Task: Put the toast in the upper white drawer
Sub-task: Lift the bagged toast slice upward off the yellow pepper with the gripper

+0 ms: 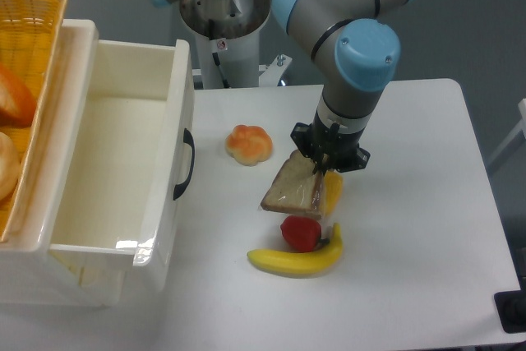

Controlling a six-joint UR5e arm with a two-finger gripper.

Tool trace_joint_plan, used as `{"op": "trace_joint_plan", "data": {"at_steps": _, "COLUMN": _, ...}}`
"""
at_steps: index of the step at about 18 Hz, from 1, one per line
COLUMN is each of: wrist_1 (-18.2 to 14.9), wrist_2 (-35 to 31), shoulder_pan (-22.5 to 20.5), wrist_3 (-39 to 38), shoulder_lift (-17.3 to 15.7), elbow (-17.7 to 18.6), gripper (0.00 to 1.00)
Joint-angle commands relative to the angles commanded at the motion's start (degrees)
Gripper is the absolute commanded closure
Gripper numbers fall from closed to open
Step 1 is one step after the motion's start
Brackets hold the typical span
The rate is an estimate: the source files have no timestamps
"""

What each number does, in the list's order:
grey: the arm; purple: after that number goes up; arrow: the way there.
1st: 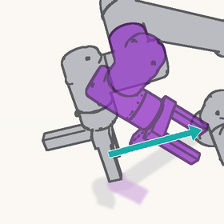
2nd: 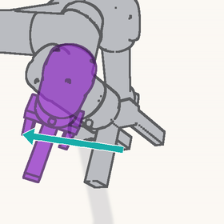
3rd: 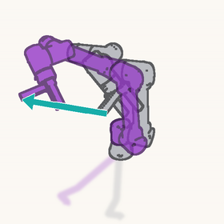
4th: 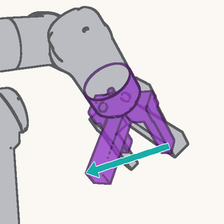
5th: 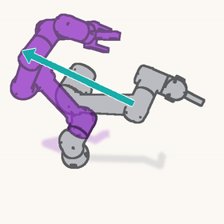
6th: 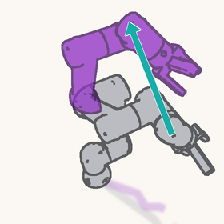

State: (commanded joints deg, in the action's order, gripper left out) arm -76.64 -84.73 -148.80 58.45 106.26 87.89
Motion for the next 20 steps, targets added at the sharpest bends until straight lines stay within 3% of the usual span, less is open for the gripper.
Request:
{"op": "trace_joint_plan", "data": {"at_steps": 13, "wrist_1": -0.1, "wrist_2": -0.3, "shoulder_pan": -1.7, "wrist_3": -0.8, "shoulder_lift": -1.2, "elbow": -1.3, "gripper": 0.90}}
{"op": "trace_joint_plan", "data": {"at_steps": 20, "wrist_1": -2.9, "wrist_2": -6.5, "shoulder_pan": -3.1, "wrist_3": -1.0, "shoulder_lift": -2.7, "elbow": -1.8, "gripper": 0.89}}
